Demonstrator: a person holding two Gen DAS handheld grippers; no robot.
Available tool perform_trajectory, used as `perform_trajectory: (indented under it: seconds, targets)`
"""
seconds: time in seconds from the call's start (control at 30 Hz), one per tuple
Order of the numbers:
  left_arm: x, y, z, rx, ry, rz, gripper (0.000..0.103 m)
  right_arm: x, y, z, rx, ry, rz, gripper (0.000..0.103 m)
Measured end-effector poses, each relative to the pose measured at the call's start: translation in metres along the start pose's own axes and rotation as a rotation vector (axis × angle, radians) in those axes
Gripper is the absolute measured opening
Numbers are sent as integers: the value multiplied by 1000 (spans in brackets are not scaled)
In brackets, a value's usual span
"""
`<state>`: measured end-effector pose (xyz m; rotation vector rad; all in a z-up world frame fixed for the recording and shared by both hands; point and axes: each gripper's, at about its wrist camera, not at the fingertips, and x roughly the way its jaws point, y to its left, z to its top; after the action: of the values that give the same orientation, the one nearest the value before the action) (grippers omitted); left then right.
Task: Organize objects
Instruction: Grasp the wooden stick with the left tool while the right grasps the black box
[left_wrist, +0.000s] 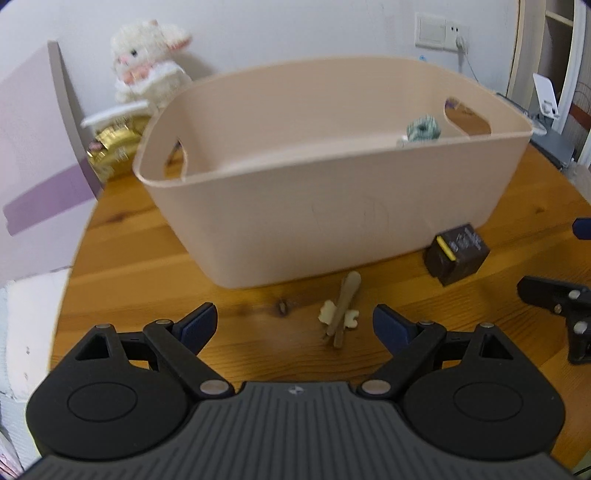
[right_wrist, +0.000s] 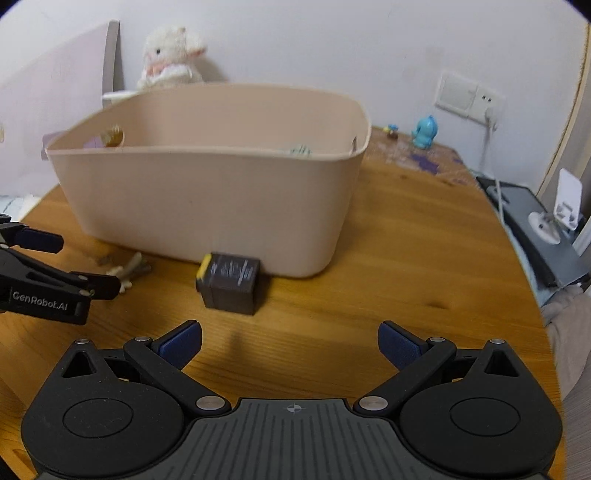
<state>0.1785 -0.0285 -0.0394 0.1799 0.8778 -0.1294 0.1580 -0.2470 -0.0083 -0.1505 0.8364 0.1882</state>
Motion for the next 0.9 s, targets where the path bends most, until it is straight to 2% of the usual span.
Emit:
perform_trajectory:
  seconds: [0.2, 0.37, 0.67, 0.8, 0.9]
  targets:
    - [29, 4, -5, -39, 46, -37, 93, 24, 4, 1, 5, 34, 22, 103]
    - [38, 9, -4, -68, 5, -62, 93, 40, 7, 4, 18, 55, 53, 103]
    - [43, 7, -5, -75, -54, -56, 91, 53, 17, 8, 8, 4, 57, 102]
    - [39, 9, -5, -86, -66, -49, 75, 54, 22, 9, 1, -18, 62, 92]
    - [37, 11, -7, -89, -71, -50, 60, 52, 24, 10, 1, -33, 64, 76]
